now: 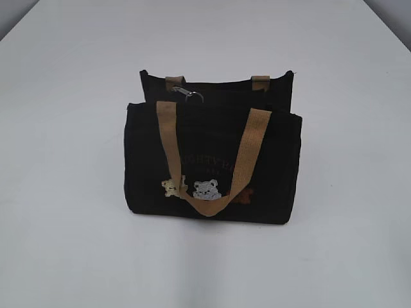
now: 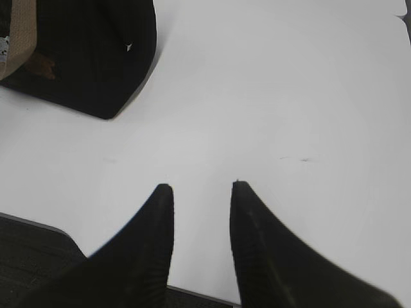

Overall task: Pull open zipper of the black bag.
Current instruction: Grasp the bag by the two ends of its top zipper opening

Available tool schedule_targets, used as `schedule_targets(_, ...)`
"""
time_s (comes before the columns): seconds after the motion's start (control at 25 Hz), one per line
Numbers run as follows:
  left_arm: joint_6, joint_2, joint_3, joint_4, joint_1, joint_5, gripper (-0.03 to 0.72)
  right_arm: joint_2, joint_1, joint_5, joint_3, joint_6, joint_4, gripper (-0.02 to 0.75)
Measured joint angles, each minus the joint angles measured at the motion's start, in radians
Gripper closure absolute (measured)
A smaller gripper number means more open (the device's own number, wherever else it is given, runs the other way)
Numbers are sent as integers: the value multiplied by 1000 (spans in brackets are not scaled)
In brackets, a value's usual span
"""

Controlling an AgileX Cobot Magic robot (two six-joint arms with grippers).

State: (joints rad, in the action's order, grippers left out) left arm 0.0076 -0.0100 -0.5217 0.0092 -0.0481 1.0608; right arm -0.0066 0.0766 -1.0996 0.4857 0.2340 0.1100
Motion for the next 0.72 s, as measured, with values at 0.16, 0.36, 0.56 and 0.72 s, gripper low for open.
schedule_targets(0.16, 0, 0, 0, 1, 0, 0, 452, 0, 0, 0, 0, 0, 0, 492)
schedule_targets(0.36, 0, 0, 0, 1, 0, 0, 451, 0, 0, 0, 0, 0, 0, 492)
schedule_targets(0.56, 0, 0, 0, 3, 0, 0, 451, 0, 0, 0, 0, 0, 0, 492)
schedule_targets(0.72, 0, 0, 0, -3, 0, 0, 451, 0, 0, 0, 0, 0, 0, 492)
